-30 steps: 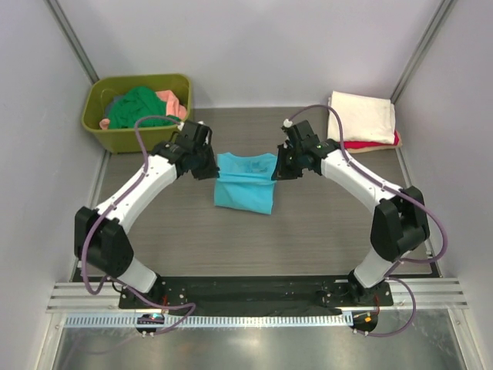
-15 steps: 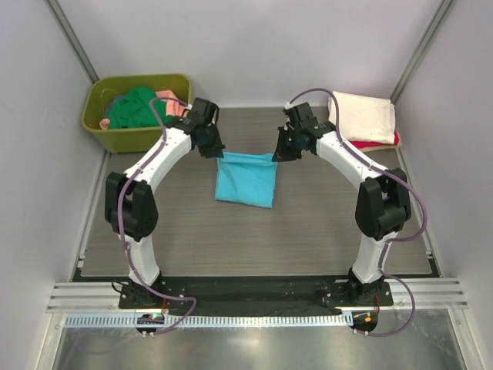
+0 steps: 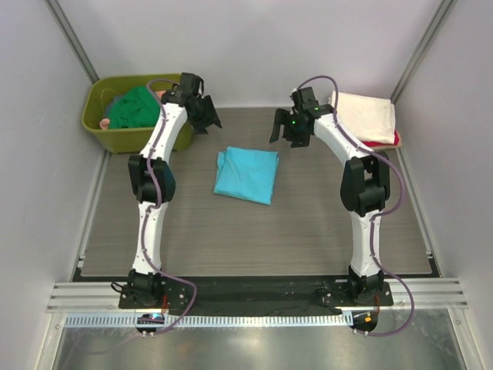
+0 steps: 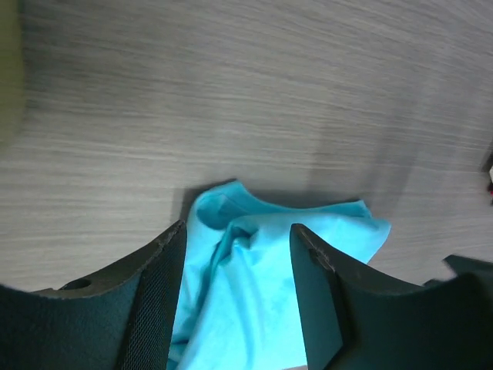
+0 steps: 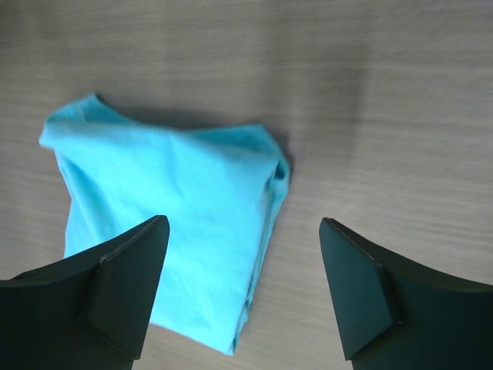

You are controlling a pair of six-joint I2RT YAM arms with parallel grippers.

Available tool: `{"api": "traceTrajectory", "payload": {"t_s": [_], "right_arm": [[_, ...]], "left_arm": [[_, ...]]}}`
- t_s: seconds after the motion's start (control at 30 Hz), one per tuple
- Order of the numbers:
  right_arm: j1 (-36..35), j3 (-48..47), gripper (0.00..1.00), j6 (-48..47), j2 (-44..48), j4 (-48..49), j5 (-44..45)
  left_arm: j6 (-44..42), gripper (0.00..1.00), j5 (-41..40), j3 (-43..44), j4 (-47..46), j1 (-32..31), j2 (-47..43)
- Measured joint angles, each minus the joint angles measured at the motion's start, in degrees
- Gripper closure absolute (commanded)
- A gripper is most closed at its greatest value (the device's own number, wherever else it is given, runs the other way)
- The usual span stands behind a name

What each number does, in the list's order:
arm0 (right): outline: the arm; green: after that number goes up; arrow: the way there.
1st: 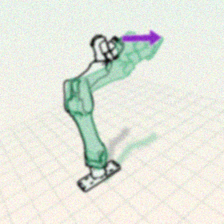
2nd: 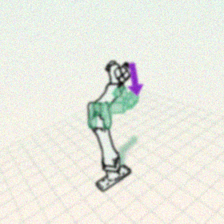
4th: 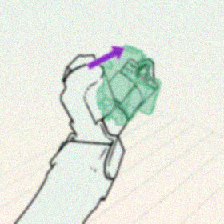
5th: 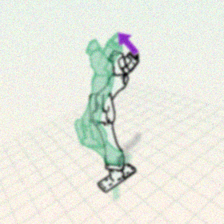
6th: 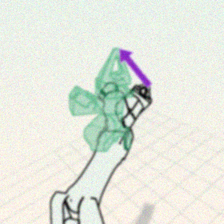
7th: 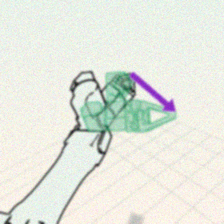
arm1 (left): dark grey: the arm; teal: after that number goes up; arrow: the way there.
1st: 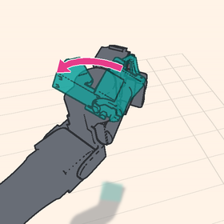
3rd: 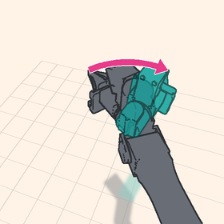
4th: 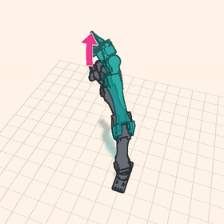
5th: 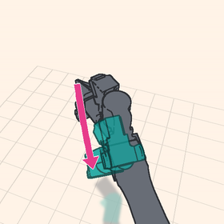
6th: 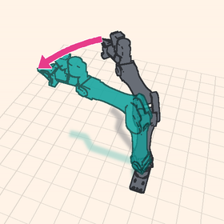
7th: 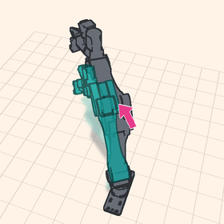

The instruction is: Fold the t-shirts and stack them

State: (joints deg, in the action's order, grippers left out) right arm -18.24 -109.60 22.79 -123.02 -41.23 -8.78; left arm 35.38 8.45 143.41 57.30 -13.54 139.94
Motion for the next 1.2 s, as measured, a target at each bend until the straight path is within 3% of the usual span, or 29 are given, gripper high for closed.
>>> {"api": "traceTrajectory", "payload": {"t_s": [0.07, 0.13, 0.37, 0.63, 0.87, 1.2], "right_arm": [[1.3, -2.0, 0.13, 0.0, -0.8, 0.0, 0.3], [2.4, -1.3, 0.12, -0.2, -0.1, 0.3, 0.1], [2.8, 20.3, 0.12, -0.5, 8.3, 10.3, -8.0], [2.0, 26.4, 0.12, -0.6, 5.7, 17.0, -12.7], [2.7, 25.8, 0.18, 1.3, 2.5, 26.7, -16.3], [3.4, 29.4, 0.40, 5.4, -0.4, 42.1, -21.1]], "left_arm": [[0.0, 0.43, 1.0, 0.8, 1.4, 1.0, 0.5], [0.0, 0.42, 1.8, -4.5, 1.3, 1.4, -2.8], [-1.2, 0.42, 2.0, -39.1, -0.7, -0.6, -32.0], [-5.9, 0.41, -2.7, -56.5, -0.9, -1.7, -55.3], [-8.7, 0.42, -5.5, -70.9, -1.7, -1.7, -60.2], [-9.9, 0.43, -6.7, -73.6, -4.5, -1.4, -60.2]]}}
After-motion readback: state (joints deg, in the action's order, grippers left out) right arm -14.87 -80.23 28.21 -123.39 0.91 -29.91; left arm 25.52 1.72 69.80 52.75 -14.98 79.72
